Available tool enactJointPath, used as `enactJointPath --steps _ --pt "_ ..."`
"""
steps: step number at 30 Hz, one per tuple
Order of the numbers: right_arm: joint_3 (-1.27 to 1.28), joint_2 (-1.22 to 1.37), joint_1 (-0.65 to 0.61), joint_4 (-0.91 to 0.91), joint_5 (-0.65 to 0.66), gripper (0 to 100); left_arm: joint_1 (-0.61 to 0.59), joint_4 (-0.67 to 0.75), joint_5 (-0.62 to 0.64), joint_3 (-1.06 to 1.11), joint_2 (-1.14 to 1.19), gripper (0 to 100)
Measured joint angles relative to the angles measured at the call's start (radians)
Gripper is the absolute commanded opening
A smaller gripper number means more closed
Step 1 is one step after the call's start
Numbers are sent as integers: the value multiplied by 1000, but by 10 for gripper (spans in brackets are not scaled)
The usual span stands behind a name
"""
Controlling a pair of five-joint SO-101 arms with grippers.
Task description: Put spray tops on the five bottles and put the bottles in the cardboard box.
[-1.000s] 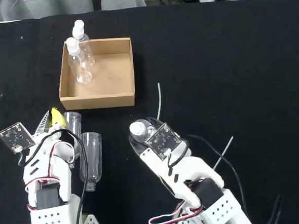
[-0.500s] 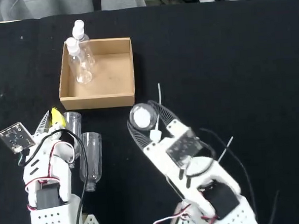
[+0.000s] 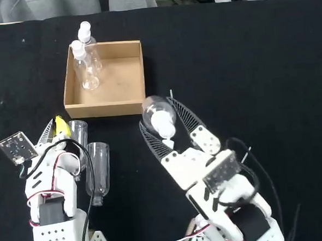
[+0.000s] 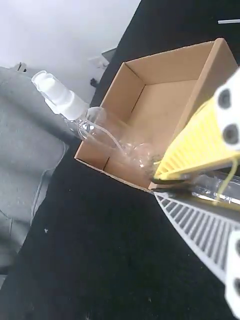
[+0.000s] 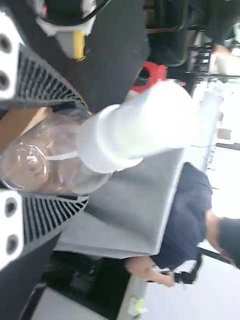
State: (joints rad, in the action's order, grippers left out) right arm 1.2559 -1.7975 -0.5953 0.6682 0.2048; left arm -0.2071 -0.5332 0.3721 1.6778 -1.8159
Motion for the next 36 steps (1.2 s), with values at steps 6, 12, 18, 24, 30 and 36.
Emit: enactJointPath --steps 6,12,18,24,30,36 --pt "-120 83 -83 -6 0 70 0 0 0 0 0 33" --pt "-227 287 -97 -6 -43 70 0 0 0 0 2 33" --pt "-281 471 -97 -37 -114 70 0 0 0 0 2 33" --pt "-295 649 -95 -160 -135 70 0 0 0 0 2 33" --pt "-295 824 -95 -290 -135 70 -46 0 0 0 2 33" --pt "-330 977 -97 -371 -135 70 -127 11 0 0 2 33"
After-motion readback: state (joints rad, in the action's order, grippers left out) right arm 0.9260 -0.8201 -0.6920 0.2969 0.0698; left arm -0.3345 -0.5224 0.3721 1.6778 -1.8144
